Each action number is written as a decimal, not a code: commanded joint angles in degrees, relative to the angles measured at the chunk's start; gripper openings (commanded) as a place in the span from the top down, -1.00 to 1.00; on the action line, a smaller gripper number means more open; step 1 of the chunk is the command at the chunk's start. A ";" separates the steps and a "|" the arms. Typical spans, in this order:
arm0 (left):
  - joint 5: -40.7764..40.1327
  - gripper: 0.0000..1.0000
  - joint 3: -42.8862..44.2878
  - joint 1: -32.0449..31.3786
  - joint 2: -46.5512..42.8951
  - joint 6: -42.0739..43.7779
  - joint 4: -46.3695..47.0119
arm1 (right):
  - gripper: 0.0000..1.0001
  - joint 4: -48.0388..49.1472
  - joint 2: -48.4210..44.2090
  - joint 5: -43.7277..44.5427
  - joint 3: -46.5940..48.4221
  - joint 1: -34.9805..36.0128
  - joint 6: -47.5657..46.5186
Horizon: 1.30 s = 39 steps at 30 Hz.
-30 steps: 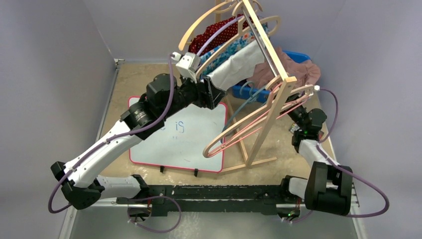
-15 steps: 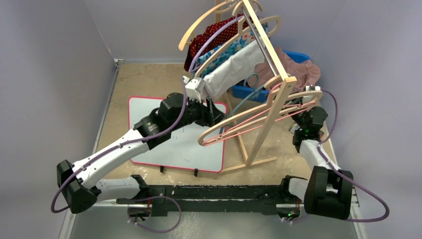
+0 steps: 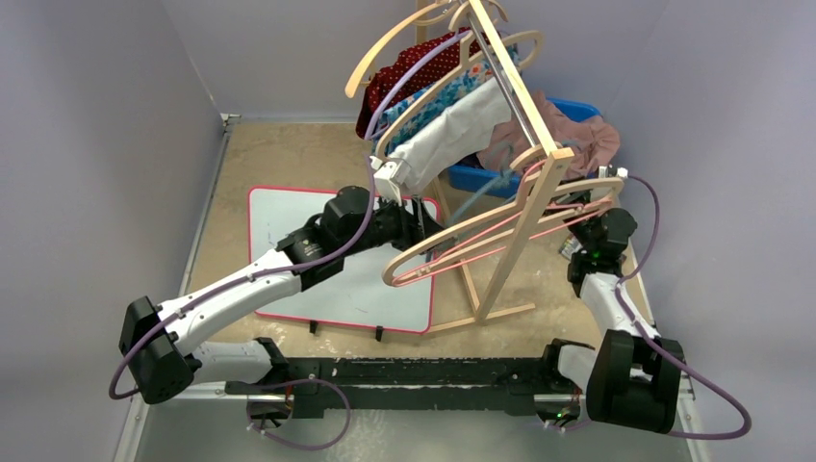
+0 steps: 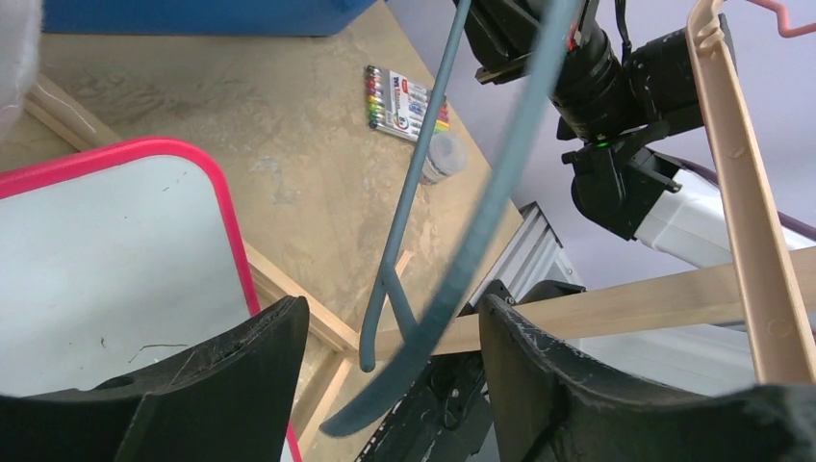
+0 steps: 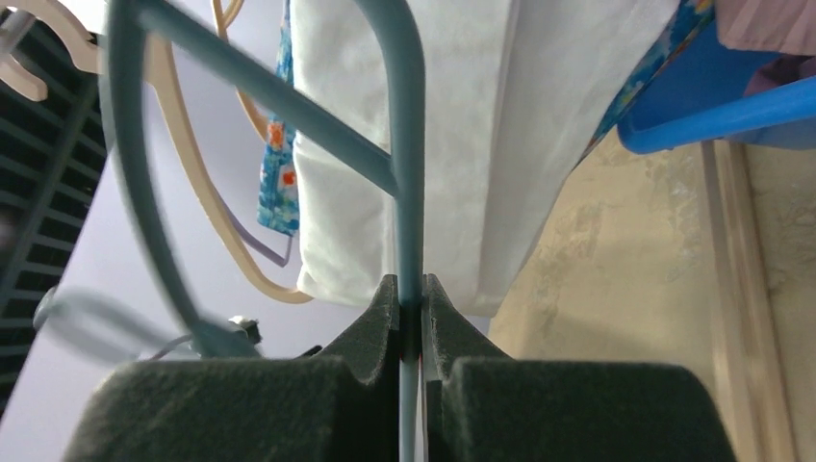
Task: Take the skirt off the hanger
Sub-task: Place the hanger at the clothesline.
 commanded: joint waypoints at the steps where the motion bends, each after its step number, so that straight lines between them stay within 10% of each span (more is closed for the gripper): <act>1: 0.80 -0.35 0.01 -0.75 -0.50 -0.16 3.20 | 1.00 1.51 -2.44 0.83 1.61 0.27 2.61; 7: -0.50 -0.44 -2.33 -0.94 -3.29 0.41 3.98 | 1.00 1.84 -2.35 0.81 1.75 0.25 2.80; 28: -3.03 1.00 12.07 -0.91 3.37 8.83 -5.68 | 0.97 -5.28 -7.71 0.83 2.47 0.37 -5.41; 39: -8.97 1.00 26.60 -0.76 2.67 19.51 -23.20 | -0.76 -42.84 -17.14 9.75 11.06 0.31 -46.40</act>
